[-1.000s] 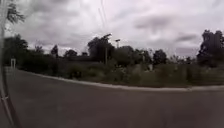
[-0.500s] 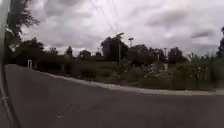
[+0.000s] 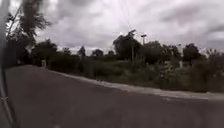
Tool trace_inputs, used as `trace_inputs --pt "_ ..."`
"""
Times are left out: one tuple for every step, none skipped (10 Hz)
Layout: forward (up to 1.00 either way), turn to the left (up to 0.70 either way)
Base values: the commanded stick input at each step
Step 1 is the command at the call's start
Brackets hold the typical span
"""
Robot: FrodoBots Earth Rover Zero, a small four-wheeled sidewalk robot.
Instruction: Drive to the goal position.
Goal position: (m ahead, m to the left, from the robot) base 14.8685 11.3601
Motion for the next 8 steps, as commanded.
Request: trace_inputs --pt "0.7 0.28" --pt "0.7 0.28" --pt "0.7 0.28" --pt "0.7 0.28" --pt "0.7 0.28" --pt "0.7 0.28" --pt "0.7 0.28" --pt "0.7 0.28"
